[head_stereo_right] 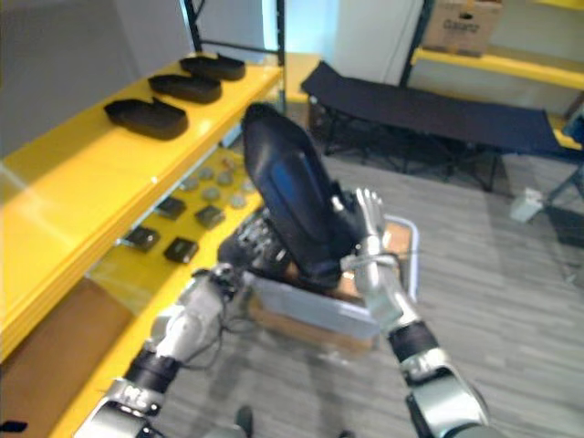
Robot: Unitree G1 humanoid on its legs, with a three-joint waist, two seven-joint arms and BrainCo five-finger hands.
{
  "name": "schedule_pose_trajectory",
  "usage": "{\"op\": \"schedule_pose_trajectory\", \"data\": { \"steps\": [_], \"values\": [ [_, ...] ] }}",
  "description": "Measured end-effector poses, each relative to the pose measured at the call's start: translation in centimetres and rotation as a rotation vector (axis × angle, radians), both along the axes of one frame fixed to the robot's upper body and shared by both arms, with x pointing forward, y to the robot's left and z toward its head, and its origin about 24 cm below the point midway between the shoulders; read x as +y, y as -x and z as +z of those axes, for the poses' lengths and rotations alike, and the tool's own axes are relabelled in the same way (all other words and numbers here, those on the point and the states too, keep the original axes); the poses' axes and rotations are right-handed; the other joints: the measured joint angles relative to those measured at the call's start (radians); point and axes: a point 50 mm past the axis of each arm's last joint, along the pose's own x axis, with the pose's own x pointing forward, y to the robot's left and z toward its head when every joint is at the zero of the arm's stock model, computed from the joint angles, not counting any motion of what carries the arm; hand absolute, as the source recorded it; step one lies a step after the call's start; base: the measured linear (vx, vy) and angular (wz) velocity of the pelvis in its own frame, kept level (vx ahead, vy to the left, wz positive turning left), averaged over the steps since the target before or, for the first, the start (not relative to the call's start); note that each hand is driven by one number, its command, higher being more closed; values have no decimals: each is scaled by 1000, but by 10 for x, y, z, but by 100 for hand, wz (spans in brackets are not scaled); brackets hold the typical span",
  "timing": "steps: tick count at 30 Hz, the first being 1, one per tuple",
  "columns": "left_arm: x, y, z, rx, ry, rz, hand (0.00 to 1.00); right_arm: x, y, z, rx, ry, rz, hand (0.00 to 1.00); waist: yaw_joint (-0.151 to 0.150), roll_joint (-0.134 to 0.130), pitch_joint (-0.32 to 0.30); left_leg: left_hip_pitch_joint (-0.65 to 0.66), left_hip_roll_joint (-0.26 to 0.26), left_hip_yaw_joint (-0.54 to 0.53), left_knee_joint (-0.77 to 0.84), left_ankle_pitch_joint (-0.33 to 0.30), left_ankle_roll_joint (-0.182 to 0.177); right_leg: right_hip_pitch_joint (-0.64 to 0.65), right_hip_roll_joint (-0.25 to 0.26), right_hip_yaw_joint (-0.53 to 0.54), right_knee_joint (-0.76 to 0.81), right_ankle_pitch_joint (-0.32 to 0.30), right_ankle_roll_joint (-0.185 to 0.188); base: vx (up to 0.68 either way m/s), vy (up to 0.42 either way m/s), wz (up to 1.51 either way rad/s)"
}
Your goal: Walk over and take plastic housings, then place them on the shelf
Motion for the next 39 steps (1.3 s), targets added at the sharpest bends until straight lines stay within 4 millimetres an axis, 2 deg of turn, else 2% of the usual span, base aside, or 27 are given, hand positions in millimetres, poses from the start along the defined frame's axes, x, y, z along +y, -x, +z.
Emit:
{"op": "schedule_pose_trajectory", "data": {
  "steps": [2, 9, 21, 29, 32, 35, 39],
  "values": [
    [-7, 1, 0, 2, 9, -11, 0, 2, 0, -7, 35, -6, -5, 100, 2, 1, -11, 0, 0, -2, 0, 0, 0, 2, 0, -2, 0, 0, 0, 0, 0, 0],
    [-11, 2, -2, 0, -38, 12, 0, 9, -6, -6, 55, -27, 3, 100, 3, 2, -12, -1, 1, -22, 0, 10, 2, 6, 2, -12, 3, 1, -2, -28, 0, 3],
    [-9, 2, -7, -2, -156, 68, 0, 21, -5, -18, 73, -47, -12, 100, 13, 2, -12, -1, 2, -31, 0, 18, -2, 12, 2, -18, 1, -4, -9, -17, 1, 2],
    [-8, 1, -8, 3, -158, 111, 0, 28, -3, -22, 99, -87, 16, 100, 13, 2, -12, -1, 4, -31, 2, 19, -1, 11, 2, -18, -1, -1, -5, 0, 0, 0],
    [-8, 2, -11, 16, -174, 128, 0, 36, 0, -24, 99, -96, 41, 100, 11, 2, -12, -1, 4, -30, 4, 19, -1, 11, 4, -17, -2, -1, -4, 0, 0, 0],
    [-7, 5, -22, 61, -219, 163, 0, 53, 4, -21, 76, -141, 97, 100, 2, 2, -12, 0, 5, -28, 4, 18, -1, 11, 8, -15, -4, -1, -5, 0, 0, 0],
    [-5, 6, -24, 57, -261, 198, 0, 57, 6, -23, 78, -134, 112, 100, 8, 2, -12, 0, 7, -29, 5, 18, -1, 12, 10, -15, -5, 0, -6, 0, 0, 0]
  ]
}}
